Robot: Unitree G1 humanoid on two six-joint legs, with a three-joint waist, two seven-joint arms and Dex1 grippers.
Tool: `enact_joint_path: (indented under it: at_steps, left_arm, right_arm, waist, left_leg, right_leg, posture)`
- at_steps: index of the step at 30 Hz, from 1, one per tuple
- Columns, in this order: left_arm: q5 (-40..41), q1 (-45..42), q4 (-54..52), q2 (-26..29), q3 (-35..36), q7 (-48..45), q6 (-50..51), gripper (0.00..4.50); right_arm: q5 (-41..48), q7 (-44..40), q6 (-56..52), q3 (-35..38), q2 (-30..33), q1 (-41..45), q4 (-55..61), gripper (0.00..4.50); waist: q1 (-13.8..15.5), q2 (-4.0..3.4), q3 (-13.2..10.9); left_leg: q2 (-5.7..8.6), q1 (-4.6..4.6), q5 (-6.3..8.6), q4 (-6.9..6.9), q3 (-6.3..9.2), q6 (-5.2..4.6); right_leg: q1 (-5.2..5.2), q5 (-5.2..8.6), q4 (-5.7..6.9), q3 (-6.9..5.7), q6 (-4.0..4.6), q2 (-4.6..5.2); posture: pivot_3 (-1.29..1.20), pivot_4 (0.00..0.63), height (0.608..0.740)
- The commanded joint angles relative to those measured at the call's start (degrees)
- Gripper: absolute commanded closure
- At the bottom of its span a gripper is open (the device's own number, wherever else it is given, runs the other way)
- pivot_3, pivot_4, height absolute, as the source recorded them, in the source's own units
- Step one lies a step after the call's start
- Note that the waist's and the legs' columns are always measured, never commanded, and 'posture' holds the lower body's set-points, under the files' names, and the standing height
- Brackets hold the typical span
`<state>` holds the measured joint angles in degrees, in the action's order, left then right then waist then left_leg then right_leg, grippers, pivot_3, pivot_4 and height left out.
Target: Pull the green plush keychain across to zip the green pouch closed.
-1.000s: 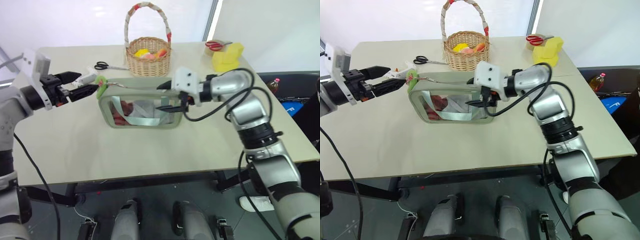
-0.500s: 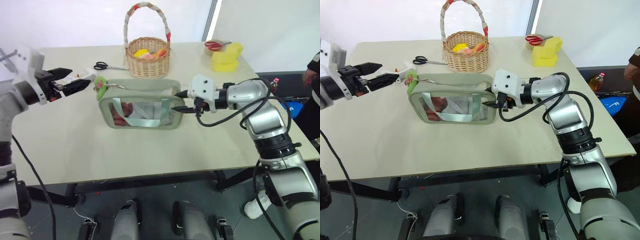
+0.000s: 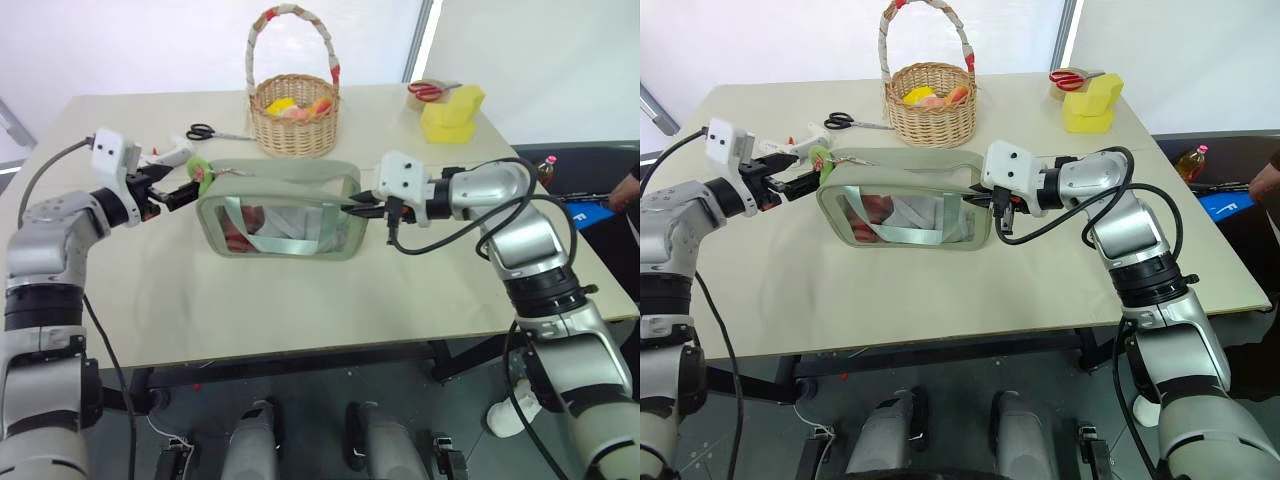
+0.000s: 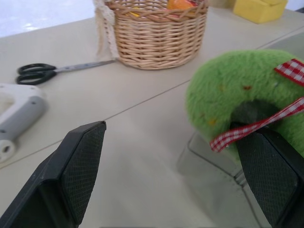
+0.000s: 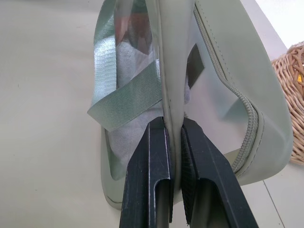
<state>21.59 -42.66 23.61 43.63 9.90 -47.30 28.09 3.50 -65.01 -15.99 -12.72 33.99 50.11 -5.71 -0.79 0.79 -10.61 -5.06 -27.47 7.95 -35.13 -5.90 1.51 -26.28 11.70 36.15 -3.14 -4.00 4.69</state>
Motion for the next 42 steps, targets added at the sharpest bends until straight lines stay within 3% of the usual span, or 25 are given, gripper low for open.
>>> enact_joint_path:
  at_steps: [1,2,5,12,22,30,38,42]
  left_arm:
    - [-0.2,-1.4,-1.5,0.1,0.3,-0.8,-0.6,0.00]
    - [-0.2,-1.5,-1.6,0.0,0.2,-0.9,-0.6,0.00]
    - [1.0,-3.1,-1.0,-0.8,1.6,-0.2,0.5,0.85]
    - [-0.1,-3.2,0.2,-1.6,0.5,-2.0,-1.2,4.42]
    - [2.6,-10.8,1.3,-0.4,3.8,-1.1,1.4,4.48]
    - [1.4,-11.5,-10.1,0.6,-5.5,-9.3,6.6,4.48]
    - [-3.5,-12.7,-8.7,-1.0,-9.2,-7.7,2.6,4.48]
    - [-4.0,-14.0,-7.4,-0.5,-8.6,-8.7,1.6,3.08]
  right_arm:
    - [0.0,0.4,0.6,0.0,-0.4,1.6,0.6,4.45]
    - [-0.1,0.4,0.8,0.0,-0.5,1.7,0.4,4.45]
    - [-0.1,0.6,0.8,-0.2,-0.7,2.0,0.1,4.50]
    - [-0.3,0.9,0.8,-0.3,-1.3,2.4,-0.2,4.50]
    - [-0.4,1.2,0.8,0.0,-1.4,2.7,-0.8,4.50]
    - [-1.2,2.0,1.9,-0.1,-1.8,3.3,-2.7,4.50]
    - [-1.8,2.9,2.4,0.0,-2.6,4.1,-4.1,4.50]
    - [-2.2,3.1,2.6,-0.1,-3.0,4.3,-4.7,4.50]
  waist:
    - [0.0,0.00,0.0]
    - [0.0,0.00,0.0]
    - [0.0,0.00,0.0]
    - [0.0,0.00,0.0]
    - [0.0,0.00,0.0]
    - [0.0,0.00,0.0]
    - [-0.1,0.00,0.0]
    - [0.0,0.00,0.0]
  left_leg:
    - [0.00,0.00,0.00,0.00,0.00,0.00]
    - [0.00,0.01,0.00,0.00,0.00,0.00]
    - [0.00,0.01,0.00,-0.01,0.00,0.00]
    - [0.00,0.01,-0.05,-0.03,0.01,-0.09]
    - [0.00,0.01,-0.06,-0.05,0.02,-0.09]
    - [0.00,0.02,-0.06,-0.05,0.01,-0.09]
    - [0.00,0.03,-0.07,-0.07,0.02,-0.11]
    - [0.00,0.03,-0.07,-0.08,0.02,-0.12]
  right_leg:
    - [0.01,0.00,0.00,0.00,0.00,0.00]
    - [0.01,0.00,0.00,0.00,0.00,0.00]
    - [0.02,0.00,0.00,0.00,0.00,0.00]
    - [0.03,0.00,0.02,0.00,-0.01,-0.01]
    - [0.04,0.00,0.03,-0.01,-0.01,-0.01]
    - [0.08,0.00,0.03,0.00,-0.02,-0.01]
    - [0.06,0.00,0.04,0.01,-0.02,-0.02]
    - [0.07,0.00,0.05,0.01,-0.02,-0.01]
  posture:
    - [0.00,0.150,0.740]
    - [0.00,0.150,0.740]
    - [0.00,0.150,0.740]
    - [0.00,0.150,0.740]
    - [0.00,0.150,0.740]
    - [0.00,0.150,0.740]
    - [0.00,0.150,0.740]
    - [0.00,0.150,0.740]
